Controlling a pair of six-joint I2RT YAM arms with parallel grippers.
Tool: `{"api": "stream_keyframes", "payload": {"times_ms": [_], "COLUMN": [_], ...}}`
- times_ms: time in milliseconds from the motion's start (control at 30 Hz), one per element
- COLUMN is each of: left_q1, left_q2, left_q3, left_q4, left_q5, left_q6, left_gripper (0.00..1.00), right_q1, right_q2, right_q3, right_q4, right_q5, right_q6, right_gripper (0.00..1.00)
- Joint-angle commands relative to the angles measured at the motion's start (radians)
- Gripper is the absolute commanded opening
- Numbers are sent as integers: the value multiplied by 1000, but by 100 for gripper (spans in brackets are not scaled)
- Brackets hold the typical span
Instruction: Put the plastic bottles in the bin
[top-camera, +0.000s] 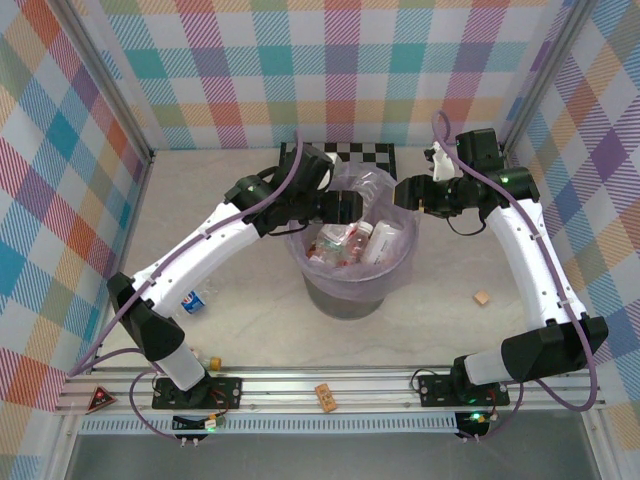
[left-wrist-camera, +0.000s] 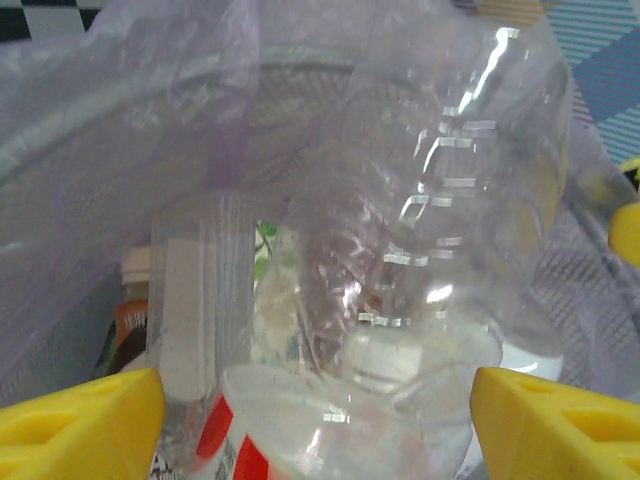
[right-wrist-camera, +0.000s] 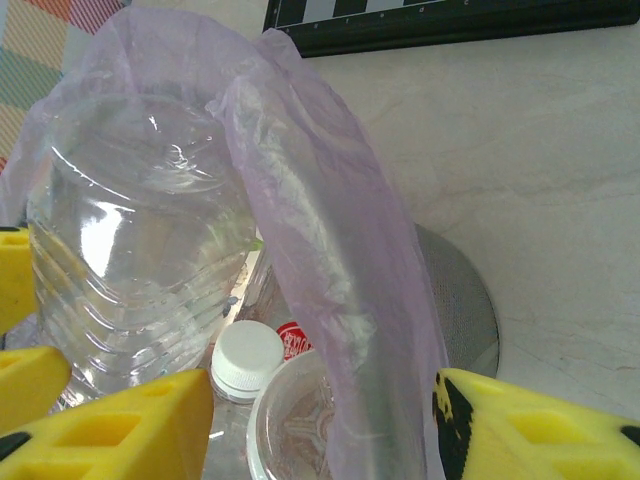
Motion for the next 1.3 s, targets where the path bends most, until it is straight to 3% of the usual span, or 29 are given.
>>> {"api": "stream_keyframes", "payload": {"times_ms": [0, 267, 500, 833, 1000, 1133, 1267], "left_q1": [-6, -6, -7, -9, -9, -8, -6], "left_q2": [20, 105, 51, 49, 54, 52, 25], "left_q3": [31, 83, -18, -73, 2, 71, 133], "left_q4": [77, 36, -10, 10, -11, -49, -86], "left_q5": [-32, 5, 41, 44, 23, -14, -94], "left_q6": [37, 82, 112, 110, 125, 143, 166], "left_gripper": [80, 67, 52, 50, 59, 80, 95], "right_q1": [7, 6, 6, 14, 13, 14, 14], "right_q2": [-18, -49, -22, -20, -20, -11, -8], "right_q3": [-6, 40, 103, 87, 104, 107, 109], "right_q4": [25, 65, 57, 69, 57, 56, 57], "right_q5": [-14, -31, -54, -54, -47, -48, -44], "right_q6": [15, 38, 25, 36, 24, 18, 11], "right_gripper": [60, 60, 60, 60, 60, 60, 60]}}
